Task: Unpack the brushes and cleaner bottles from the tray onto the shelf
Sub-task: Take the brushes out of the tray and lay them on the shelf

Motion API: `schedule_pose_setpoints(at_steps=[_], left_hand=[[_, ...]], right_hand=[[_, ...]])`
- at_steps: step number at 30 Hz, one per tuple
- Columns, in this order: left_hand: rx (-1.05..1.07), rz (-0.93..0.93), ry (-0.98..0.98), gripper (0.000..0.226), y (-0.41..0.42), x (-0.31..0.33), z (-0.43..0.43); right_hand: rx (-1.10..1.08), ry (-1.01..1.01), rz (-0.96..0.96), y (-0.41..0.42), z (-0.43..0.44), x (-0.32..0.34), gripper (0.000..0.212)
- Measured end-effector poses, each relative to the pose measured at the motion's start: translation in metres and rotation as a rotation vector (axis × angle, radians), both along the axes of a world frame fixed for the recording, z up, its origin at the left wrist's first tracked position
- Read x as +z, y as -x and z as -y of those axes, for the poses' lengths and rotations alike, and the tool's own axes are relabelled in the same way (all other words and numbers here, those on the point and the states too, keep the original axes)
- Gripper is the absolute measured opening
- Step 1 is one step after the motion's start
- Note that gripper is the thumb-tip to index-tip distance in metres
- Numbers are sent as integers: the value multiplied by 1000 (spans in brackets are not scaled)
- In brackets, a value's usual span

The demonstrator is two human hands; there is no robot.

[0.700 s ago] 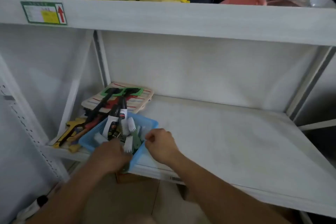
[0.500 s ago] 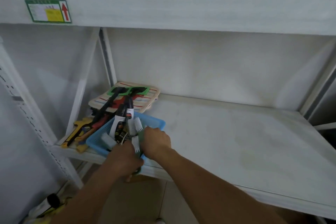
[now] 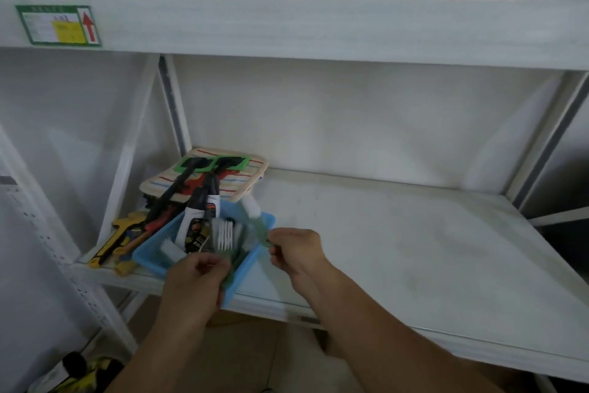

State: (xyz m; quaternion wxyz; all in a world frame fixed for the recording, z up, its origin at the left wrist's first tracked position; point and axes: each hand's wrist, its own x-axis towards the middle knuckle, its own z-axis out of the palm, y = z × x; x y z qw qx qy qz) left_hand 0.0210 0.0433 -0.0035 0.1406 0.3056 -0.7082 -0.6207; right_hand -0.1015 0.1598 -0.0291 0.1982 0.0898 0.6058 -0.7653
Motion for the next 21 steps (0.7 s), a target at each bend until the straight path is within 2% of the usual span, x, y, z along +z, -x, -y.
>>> schedule_pose_setpoints(at_steps=[2, 5, 14, 18, 21], left_hand=[[-14, -57, -97, 6, 9, -1, -25], [-148, -77, -156, 11, 32, -15, -70], [-620, 126, -179, 19, 117, -84, -250], [-647, 135, -157, 19, 150, -95, -328], [-623, 142, -67, 26, 170, -96, -362]], right_hand=[[-23, 71, 5, -7, -48, 1, 7], [-118, 64, -3, -10, -131, -10, 10], [-694, -244, 26, -13, -368, -60, 9], [-816, -308, 18, 6, -421, -70, 12], [-837, -354, 17, 23, -435, -81, 14]])
